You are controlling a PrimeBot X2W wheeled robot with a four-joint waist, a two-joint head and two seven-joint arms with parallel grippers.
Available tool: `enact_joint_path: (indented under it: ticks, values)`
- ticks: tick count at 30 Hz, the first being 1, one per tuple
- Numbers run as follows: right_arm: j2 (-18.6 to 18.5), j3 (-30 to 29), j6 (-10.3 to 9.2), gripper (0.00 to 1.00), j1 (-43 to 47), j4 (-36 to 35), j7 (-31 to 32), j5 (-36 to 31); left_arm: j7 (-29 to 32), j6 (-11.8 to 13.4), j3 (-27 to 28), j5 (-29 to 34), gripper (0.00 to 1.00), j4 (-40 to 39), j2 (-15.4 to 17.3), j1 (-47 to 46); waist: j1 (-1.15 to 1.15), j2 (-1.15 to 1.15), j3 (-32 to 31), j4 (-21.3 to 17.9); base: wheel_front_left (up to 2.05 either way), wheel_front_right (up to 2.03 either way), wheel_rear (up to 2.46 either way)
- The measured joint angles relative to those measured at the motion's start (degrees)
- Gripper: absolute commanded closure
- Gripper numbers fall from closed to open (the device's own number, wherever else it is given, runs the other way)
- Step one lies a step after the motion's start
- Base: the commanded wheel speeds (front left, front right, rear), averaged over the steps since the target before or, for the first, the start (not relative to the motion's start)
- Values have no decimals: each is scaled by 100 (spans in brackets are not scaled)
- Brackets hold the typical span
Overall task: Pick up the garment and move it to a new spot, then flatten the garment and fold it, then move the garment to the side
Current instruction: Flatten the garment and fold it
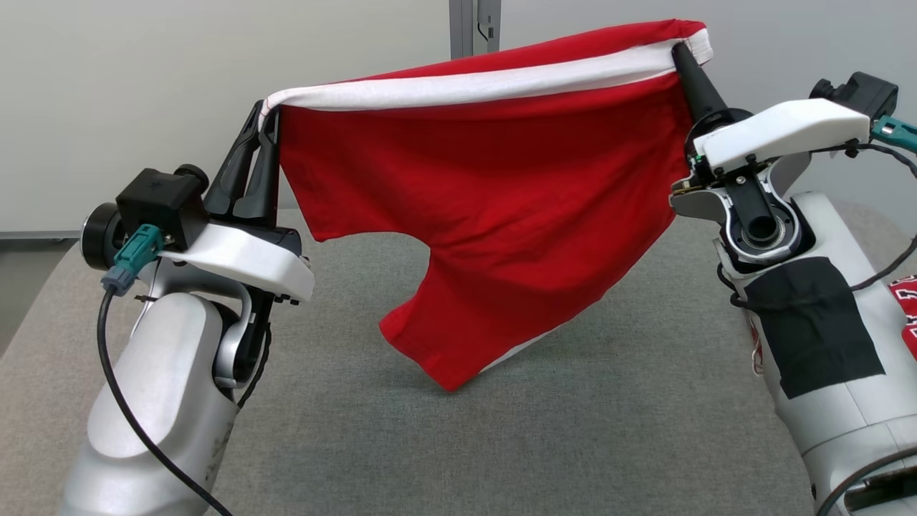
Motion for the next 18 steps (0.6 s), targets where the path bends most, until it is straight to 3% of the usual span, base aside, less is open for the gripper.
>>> enact_joint_path:
  ticks: [8, 14, 18]
  values:
    - [4, 274, -5, 100, -631, 706, -170, 300, 287, -36, 38, -91, 100, 5, 124, -252, 0, 0, 289, -39, 0, 0, 0]
    - [13, 378, -5, 100, -2287, 1505, -323, 197, 635, -207, 181, -193, 100, 272, 218, -1811, 0, 0, 1105, -30, 0, 0, 0]
    - [4, 463, -5, 100, -3313, 1547, -567, 108, 582, -263, 292, -233, 100, 736, 126, -2986, 0, 0, 1723, -6, 0, 0, 0]
